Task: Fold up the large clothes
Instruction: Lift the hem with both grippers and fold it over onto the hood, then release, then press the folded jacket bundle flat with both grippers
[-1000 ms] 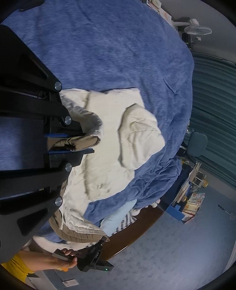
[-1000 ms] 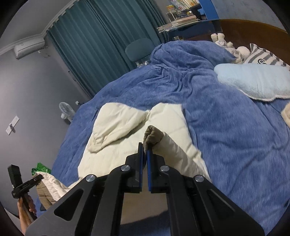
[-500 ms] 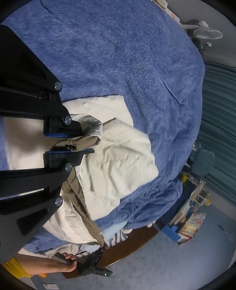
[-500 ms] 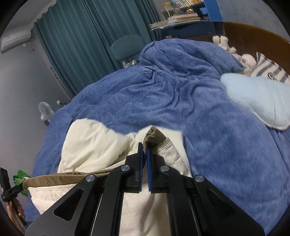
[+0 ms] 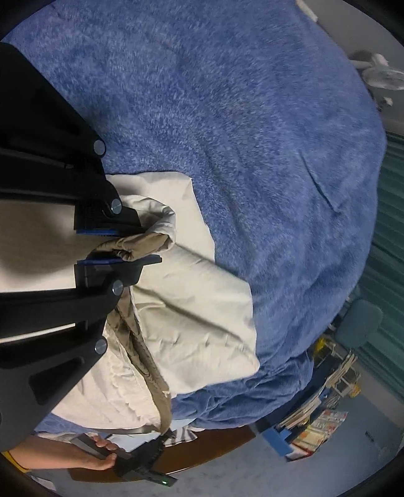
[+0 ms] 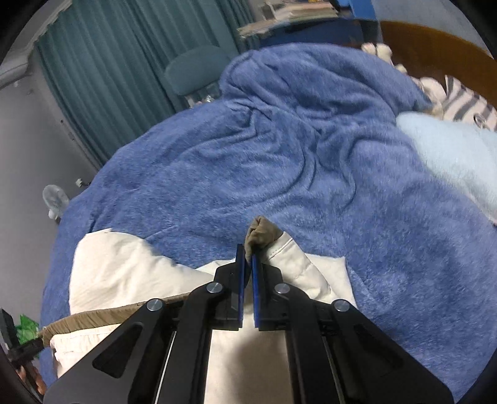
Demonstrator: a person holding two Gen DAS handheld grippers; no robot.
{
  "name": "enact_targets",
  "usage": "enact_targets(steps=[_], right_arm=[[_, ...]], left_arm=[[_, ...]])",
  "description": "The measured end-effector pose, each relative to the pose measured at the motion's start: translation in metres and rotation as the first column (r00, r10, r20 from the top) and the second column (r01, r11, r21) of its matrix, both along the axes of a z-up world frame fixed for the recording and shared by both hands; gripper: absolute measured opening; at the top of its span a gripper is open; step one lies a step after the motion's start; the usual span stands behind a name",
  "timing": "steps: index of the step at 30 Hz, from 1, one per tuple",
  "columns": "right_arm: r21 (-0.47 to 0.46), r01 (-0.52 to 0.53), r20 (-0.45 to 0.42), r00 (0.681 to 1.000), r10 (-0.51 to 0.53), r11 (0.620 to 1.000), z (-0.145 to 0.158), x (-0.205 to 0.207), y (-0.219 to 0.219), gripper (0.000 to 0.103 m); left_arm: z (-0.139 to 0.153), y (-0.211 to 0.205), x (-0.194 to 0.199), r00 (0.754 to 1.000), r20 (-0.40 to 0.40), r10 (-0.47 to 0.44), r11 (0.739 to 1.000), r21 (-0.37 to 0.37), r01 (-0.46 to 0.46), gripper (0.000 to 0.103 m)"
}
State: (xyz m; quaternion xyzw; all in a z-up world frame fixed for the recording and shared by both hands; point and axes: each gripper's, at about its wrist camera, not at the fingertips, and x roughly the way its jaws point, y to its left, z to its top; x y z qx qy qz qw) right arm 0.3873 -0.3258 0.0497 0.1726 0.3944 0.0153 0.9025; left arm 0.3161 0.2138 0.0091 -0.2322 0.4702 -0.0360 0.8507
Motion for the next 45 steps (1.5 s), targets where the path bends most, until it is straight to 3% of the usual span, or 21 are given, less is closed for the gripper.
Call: enact_targets(steps=[5,6,8,9,10,11,12,13,17,20,23,27,29,32,34,40,45], right_arm=[[0.016,0.004,-0.061,0.998,-0.003,1.000,-0.030,0.008,-0.003,0.007],[0.031,0.001,-0.071,0.997,0.001,1.000,-0.034,0.008,-0.004,0.011],[0.064,-0.013,-0.072,0.997,0.017,0.998,-0.034,0.005,-0.006,0.030],[0.068,-0.021,-0.060,0.998,0.025,0.997,-0.031,0.000,-0.007,0.056],[0.061,-0.027,-0.046,0.998,0.030,0.998,-0.028,-0.004,-0.007,0.068],[0.053,-0.040,-0.031,0.999,0.042,0.998,-0.024,-0.011,-0.006,0.069],[0.051,-0.071,-0.024,0.997,0.072,0.996,-0.020,-0.019,-0.004,0.069],[0.051,-0.089,-0.023,0.996,0.090,0.995,-0.017,-0.026,-0.003,0.069],[0.010,-0.182,-0.012,0.983,0.182,0.983,-0.007,-0.076,0.009,0.074],[-0.039,-0.253,-0.010,0.967,0.253,0.967,-0.003,-0.128,0.020,0.081],[-0.089,-0.296,0.006,0.955,0.298,0.951,-0.004,-0.179,0.025,0.090],[-0.161,-0.330,-0.004,0.943,0.333,0.930,-0.020,-0.231,0.038,0.092],[-0.201,-0.336,0.001,0.939,0.343,0.920,-0.029,-0.241,0.044,0.092],[-0.272,-0.353,-0.015,0.932,0.363,0.895,-0.042,-0.238,0.055,0.092],[-0.271,-0.342,-0.015,0.936,0.351,0.900,-0.047,-0.231,0.057,0.092],[-0.287,-0.323,-0.004,0.942,0.336,0.902,-0.054,-0.197,0.065,0.097],[-0.286,-0.318,-0.021,0.945,0.326,0.904,-0.051,-0.158,0.075,0.097]], left_arm=[[-0.017,0.011,0.003,0.998,-0.018,0.052,0.991,-0.125,-0.054,0.014],[-0.020,0.015,0.002,0.998,-0.015,0.060,0.985,-0.162,-0.062,0.018],[-0.019,0.019,-0.001,0.998,-0.007,0.066,0.978,-0.199,-0.066,0.023],[-0.015,0.019,-0.005,0.998,0.002,0.069,0.975,-0.211,-0.067,0.030],[-0.011,0.019,-0.009,0.997,0.012,0.074,0.974,-0.214,-0.069,0.050],[-0.003,0.018,-0.016,0.995,0.031,0.092,0.977,-0.195,-0.085,0.065],[0.004,0.018,-0.022,0.992,0.055,0.113,0.980,-0.169,-0.102,0.090],[0.014,0.017,-0.031,0.986,0.098,0.134,0.983,-0.140,-0.119,0.094],[0.032,-0.001,-0.058,0.986,0.135,0.096,0.993,-0.077,-0.086,0.094],[0.035,-0.037,-0.098,0.989,0.145,0.040,0.997,0.060,-0.049,0.094],[0.025,-0.082,-0.141,0.987,0.158,-0.037,0.989,0.150,0.013,0.095],[0.006,-0.144,-0.188,0.970,0.164,-0.179,0.963,0.231,0.139,0.095],[-0.001,-0.174,-0.203,0.951,0.191,-0.244,0.936,0.301,0.180,0.095],[-0.016,-0.207,-0.198,0.938,0.164,-0.306,0.875,0.436,0.209,0.095],[-0.028,-0.212,-0.185,0.945,0.138,-0.298,0.862,0.463,0.205,0.095],[-0.034,-0.216,-0.144,0.947,0.103,-0.304,0.849,0.481,0.220,0.096],[-0.022,-0.205,-0.107,0.953,0.108,-0.285,0.881,0.421,0.216,0.097]])
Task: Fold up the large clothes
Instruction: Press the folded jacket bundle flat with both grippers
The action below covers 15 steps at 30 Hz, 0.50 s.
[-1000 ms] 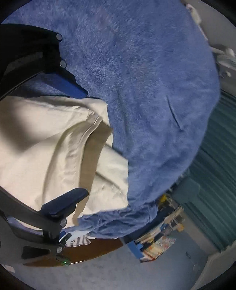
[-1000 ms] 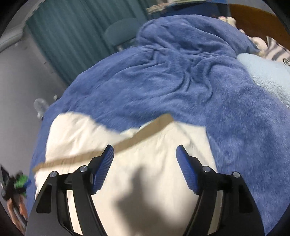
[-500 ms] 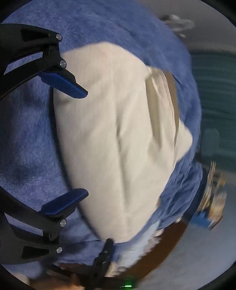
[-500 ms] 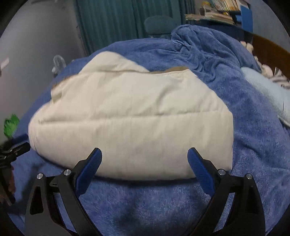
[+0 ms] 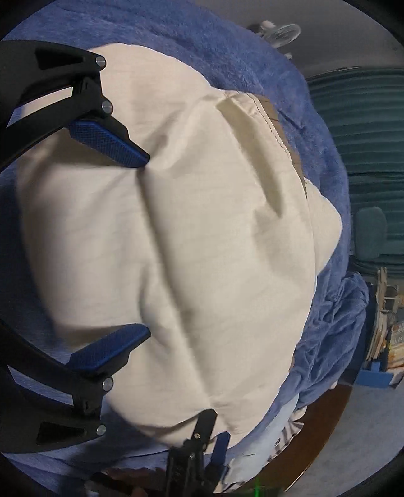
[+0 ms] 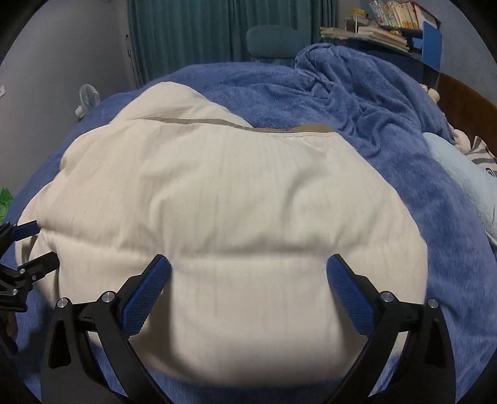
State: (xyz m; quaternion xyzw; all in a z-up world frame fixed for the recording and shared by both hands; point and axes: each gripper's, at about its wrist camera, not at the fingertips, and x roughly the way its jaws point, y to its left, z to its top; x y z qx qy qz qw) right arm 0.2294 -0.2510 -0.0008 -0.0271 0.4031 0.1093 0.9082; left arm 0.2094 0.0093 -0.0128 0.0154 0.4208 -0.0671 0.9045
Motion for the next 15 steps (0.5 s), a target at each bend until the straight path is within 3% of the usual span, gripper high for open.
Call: enact_targets(steps=[10,15], right_arm=[[0.031,0.077,-0.141,0.987,-0.072,0.997,-0.002,0.098,0.013,0.097],[0.007,0.119,-0.182,0.976,-0.116,0.993,-0.009,0.136,0.022,0.097]], left_arm=[[-0.001,0.026,0.115,0.984,-0.134,0.116,0.992,-0.042,-0.122,0.097],[-0.003,0.035,0.146,0.974,-0.168,0.153,0.987,-0.025,-0.159,0.097]])
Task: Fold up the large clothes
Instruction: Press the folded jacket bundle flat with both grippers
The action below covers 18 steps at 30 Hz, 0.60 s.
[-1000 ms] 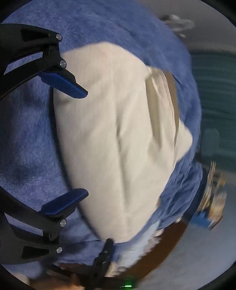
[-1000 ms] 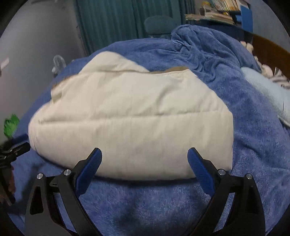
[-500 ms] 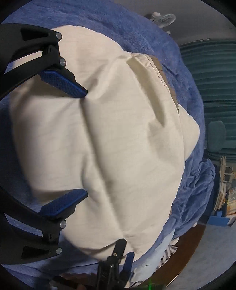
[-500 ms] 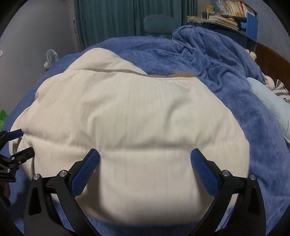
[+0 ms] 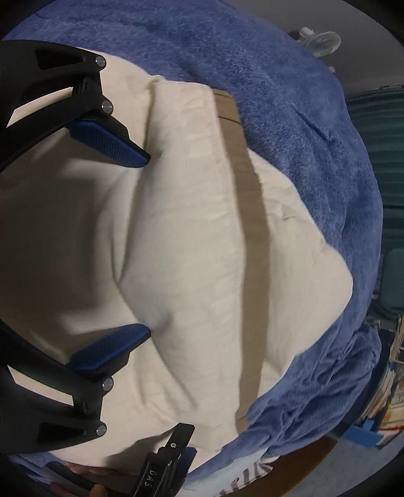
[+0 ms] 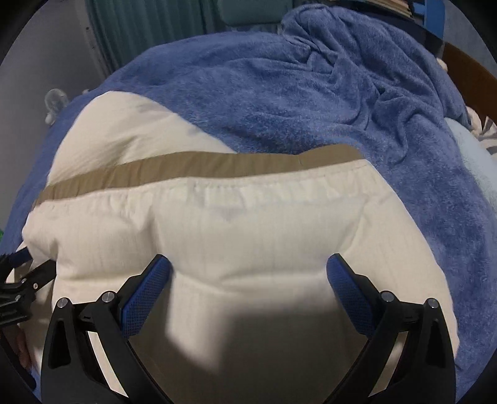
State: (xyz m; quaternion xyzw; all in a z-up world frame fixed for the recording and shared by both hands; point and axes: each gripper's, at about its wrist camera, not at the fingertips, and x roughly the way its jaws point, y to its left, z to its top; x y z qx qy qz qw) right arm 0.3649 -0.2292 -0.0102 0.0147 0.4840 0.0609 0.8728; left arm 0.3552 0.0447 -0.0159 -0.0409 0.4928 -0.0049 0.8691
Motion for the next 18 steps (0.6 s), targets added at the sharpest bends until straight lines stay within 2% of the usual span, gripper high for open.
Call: enact_targets(steps=[9,13,18], right_arm=[[0.009,0.013,-0.043,0.999,-0.013,1.000,-0.025,0.018,0.003,0.098],[-0.001,0.015,-0.038,0.999,-0.015,1.000,-0.037,0.015,0.006,0.098],[-0.018,0.004,-0.074,0.997,-0.005,1.000,-0.045,0.016,0.007,0.098]], left_arm=[[-0.022,0.023,0.019,0.995,-0.033,0.092,0.996,0.003,-0.092,0.097],[-0.032,0.015,0.018,0.996,-0.045,0.074,0.996,0.055,-0.071,0.097],[-0.041,0.016,0.014,0.997,-0.041,0.070,0.996,0.050,-0.068,0.097]])
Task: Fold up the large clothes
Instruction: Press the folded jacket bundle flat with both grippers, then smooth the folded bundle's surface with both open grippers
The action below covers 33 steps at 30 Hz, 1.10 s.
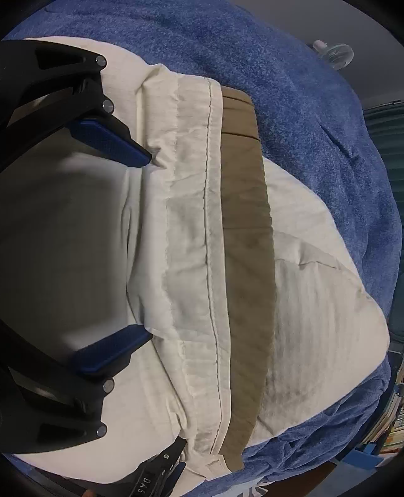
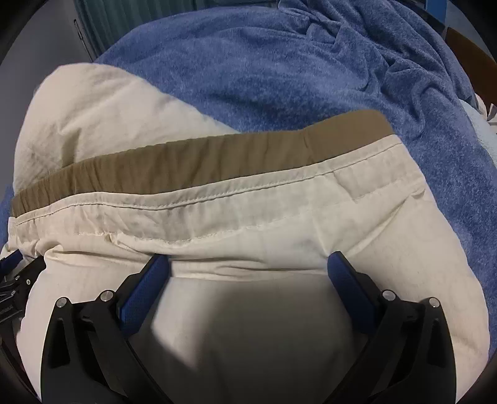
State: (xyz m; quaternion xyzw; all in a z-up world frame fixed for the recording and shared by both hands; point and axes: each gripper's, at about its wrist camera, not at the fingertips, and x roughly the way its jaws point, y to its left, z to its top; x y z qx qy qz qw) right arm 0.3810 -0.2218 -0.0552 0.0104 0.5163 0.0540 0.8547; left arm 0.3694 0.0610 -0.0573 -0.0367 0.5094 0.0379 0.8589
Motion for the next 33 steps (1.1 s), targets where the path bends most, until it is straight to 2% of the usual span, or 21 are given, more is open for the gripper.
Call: enact_targets(steps=[19,25,29,32,33], right_arm=[[-0.025,0.003,0.030,1.000,-0.002,1.000,-0.012,-0.002,0.001,0.098],[-0.021,0.003,0.045,0.999,-0.002,1.000,-0.014,-0.003,0.000,0.098],[-0.042,-0.030,0.086,0.996,0.034,0.999,0.002,-0.021,0.001,0.096],[0.034,-0.111,0.146,0.984,0.105,0.993,0.025,-0.051,-0.017,0.096],[0.038,-0.148,0.178,0.974,0.140,0.988,0.033,-0.068,-0.027,0.096]], left_arm=[[-0.008,-0.003,-0.002,1.000,0.024,-0.001,1.000,0.006,0.001,0.097],[-0.010,0.000,-0.006,0.997,0.074,0.007,1.000,0.006,-0.008,0.097],[0.005,-0.004,-0.030,0.993,0.120,-0.008,1.000,0.022,0.006,0.097],[0.026,-0.001,-0.070,0.984,0.163,-0.073,0.997,0.002,0.073,0.097],[0.032,0.000,-0.091,0.978,0.174,-0.113,0.994,0.020,0.111,0.097]])
